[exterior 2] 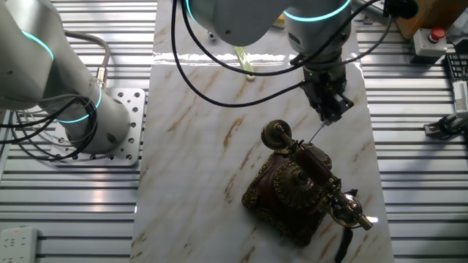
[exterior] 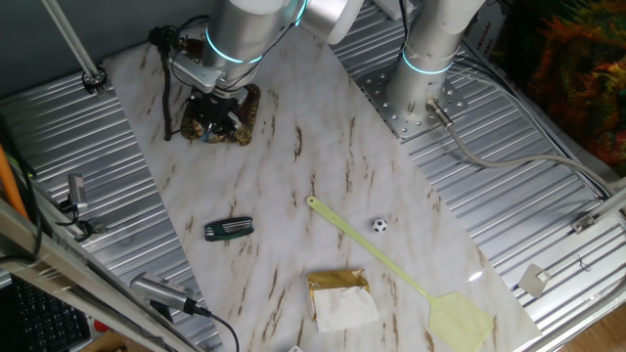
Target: Dial a number on an old rotary phone
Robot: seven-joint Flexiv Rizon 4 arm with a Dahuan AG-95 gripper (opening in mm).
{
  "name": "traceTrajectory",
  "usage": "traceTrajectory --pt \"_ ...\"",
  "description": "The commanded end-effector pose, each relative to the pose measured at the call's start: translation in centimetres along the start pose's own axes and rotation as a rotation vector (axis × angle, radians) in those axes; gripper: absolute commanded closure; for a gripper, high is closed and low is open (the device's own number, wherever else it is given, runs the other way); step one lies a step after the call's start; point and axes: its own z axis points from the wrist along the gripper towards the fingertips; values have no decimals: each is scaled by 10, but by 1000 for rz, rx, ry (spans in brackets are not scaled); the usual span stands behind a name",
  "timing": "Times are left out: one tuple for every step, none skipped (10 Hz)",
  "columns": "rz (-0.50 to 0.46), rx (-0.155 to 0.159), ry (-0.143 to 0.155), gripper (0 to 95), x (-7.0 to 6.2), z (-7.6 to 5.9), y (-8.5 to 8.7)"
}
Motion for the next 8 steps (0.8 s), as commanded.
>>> traceTrajectory --pt "20 6 -3 950 0 1 0" --pt "30 11 -7 950 0 1 0" --pt "36 22 -3 950 0 1 0" --pt "38 25 -2 950 0 1 0" --pt "49 27 -3 950 0 2 1" --pt "55 30 -6 950 -1 3 1" --pt "59 38 -8 950 -2 3 1" --pt "62 52 -1 950 -2 3 1"
